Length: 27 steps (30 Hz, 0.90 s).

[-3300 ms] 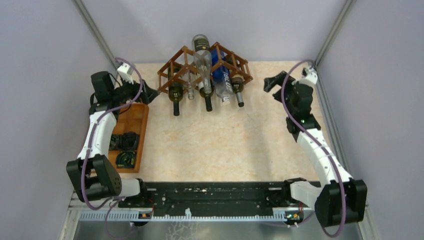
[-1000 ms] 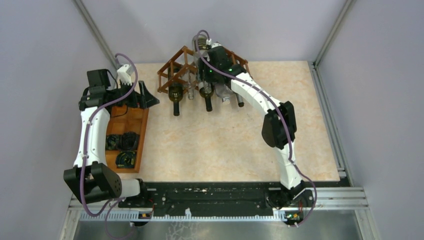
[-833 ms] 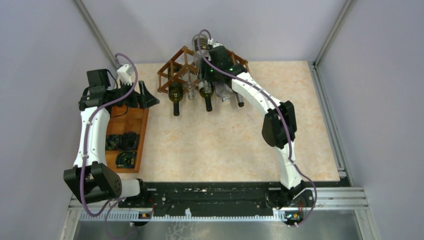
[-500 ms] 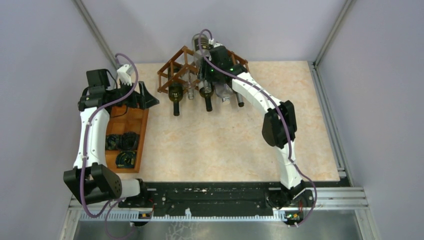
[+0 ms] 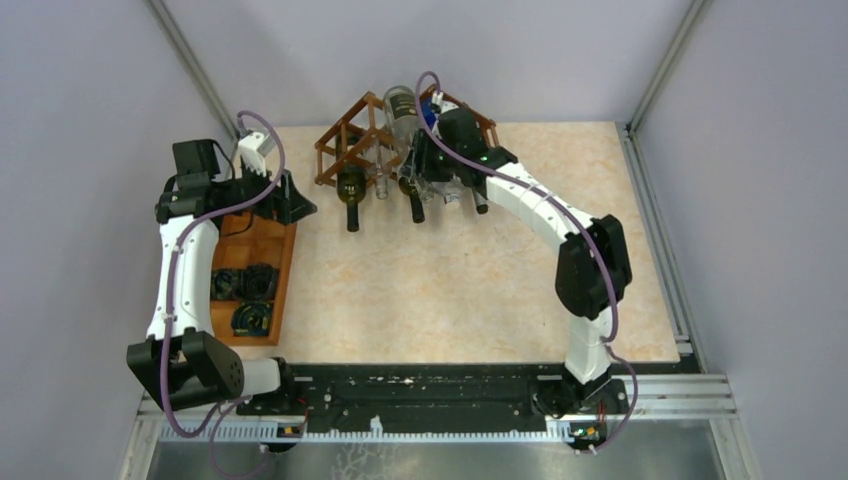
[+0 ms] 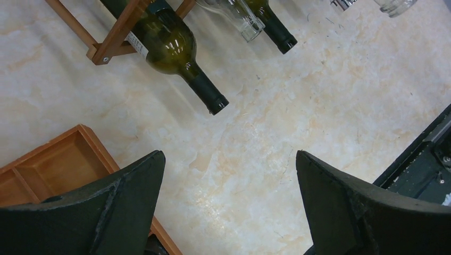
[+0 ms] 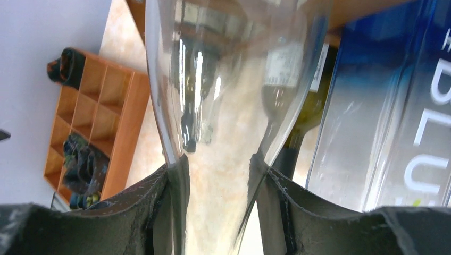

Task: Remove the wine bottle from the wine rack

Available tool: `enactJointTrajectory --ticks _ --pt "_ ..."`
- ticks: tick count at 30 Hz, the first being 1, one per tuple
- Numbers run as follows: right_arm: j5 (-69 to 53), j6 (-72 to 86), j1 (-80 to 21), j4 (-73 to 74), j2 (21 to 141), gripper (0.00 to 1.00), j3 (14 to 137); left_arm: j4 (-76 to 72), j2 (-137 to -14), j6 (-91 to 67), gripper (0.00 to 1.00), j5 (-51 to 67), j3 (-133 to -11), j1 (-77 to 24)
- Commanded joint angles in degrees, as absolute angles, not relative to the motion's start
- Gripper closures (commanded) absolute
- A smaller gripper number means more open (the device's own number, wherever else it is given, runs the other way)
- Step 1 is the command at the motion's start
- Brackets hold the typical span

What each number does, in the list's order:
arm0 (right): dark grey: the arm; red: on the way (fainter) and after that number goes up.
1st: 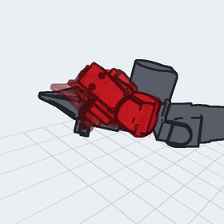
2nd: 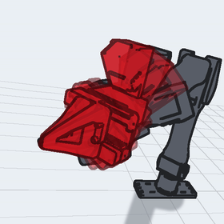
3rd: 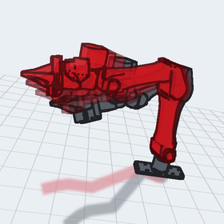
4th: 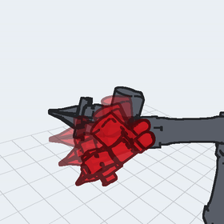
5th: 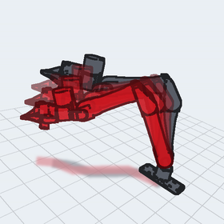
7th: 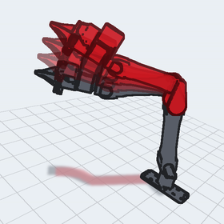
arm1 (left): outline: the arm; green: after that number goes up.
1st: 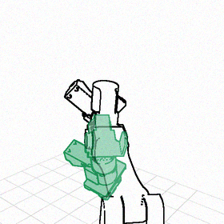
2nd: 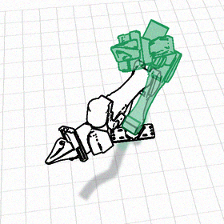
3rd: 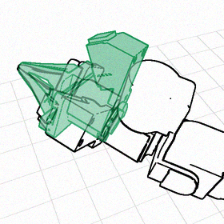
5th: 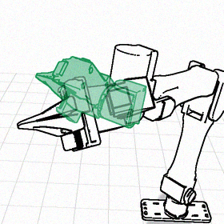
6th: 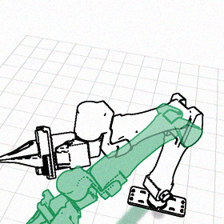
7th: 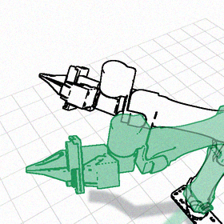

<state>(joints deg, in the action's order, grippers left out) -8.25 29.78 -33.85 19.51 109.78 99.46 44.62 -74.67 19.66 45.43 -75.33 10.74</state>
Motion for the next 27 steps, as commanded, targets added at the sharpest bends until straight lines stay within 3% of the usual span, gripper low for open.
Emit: enactJointTrajectory --ticks 1,9,27 --pt "-16.32 29.06 -34.22 6.86 98.48 1.0 96.6 44.56 -72.43 26.86 0.01 48.13 -76.39 10.09" --pt "-25.1 31.19 -34.23 4.97 88.52 1.0 85.8 42.18 -67.78 43.46 0.01 44.19 -72.83 1.99" --pt "-40.68 38.44 -36.56 0.83 75.94 1.0 69.79 42.15 -60.59 75.5 0.01 49.52 -66.81 -1.56"
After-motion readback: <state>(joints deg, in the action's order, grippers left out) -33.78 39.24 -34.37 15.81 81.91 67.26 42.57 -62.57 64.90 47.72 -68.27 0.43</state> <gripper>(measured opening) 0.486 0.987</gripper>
